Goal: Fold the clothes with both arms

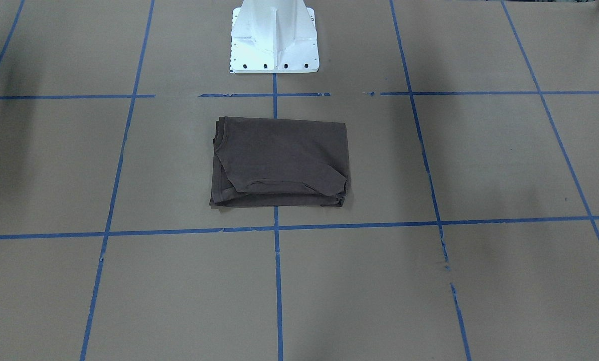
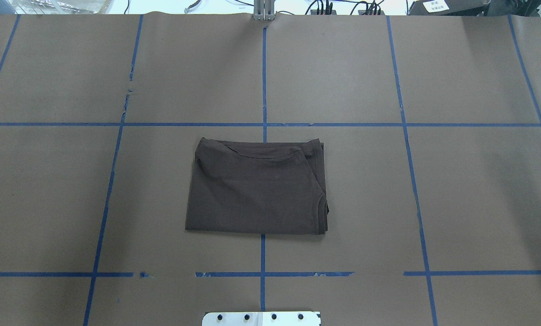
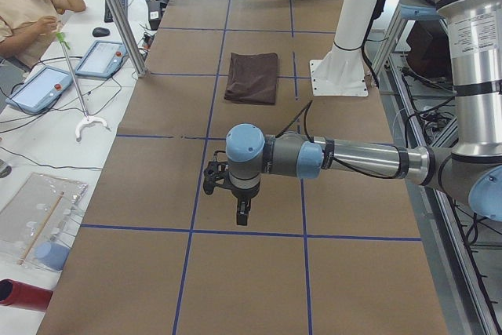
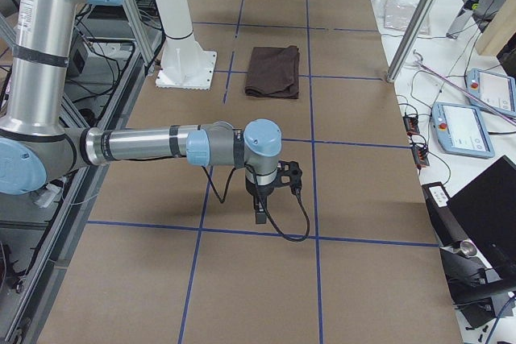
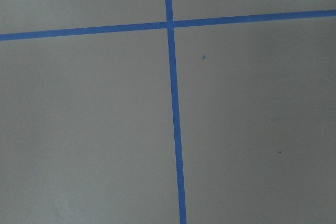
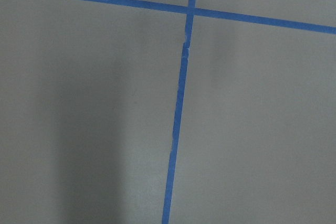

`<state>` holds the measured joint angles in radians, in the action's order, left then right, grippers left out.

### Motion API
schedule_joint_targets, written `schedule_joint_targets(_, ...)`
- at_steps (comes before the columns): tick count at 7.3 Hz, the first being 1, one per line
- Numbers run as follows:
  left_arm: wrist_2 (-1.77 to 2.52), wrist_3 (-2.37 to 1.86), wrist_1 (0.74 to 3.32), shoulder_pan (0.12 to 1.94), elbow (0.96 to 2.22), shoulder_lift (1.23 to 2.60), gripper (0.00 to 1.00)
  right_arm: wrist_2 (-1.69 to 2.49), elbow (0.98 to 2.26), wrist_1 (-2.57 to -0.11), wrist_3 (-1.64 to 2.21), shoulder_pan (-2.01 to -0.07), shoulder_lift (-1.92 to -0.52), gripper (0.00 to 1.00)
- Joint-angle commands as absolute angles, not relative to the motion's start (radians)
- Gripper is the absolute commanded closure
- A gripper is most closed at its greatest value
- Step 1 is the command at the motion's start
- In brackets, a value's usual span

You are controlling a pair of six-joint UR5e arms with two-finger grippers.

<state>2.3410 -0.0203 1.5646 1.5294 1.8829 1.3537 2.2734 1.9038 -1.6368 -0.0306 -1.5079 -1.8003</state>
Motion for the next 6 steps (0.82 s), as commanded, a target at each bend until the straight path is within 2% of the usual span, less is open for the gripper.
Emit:
schedule_joint_targets(1,2.341,-0.021,1.565,1.529,1.882,1.350,0.00,2.273,1.902,-1.637,-0.031,-1.508,-1.801,0.00)
schedule_joint_targets(6,2.341,-0.023,1.563,1.531,1.882,1.350,0.00,2.273,1.893,-1.637,-0.032,-1.508,-1.802,0.00)
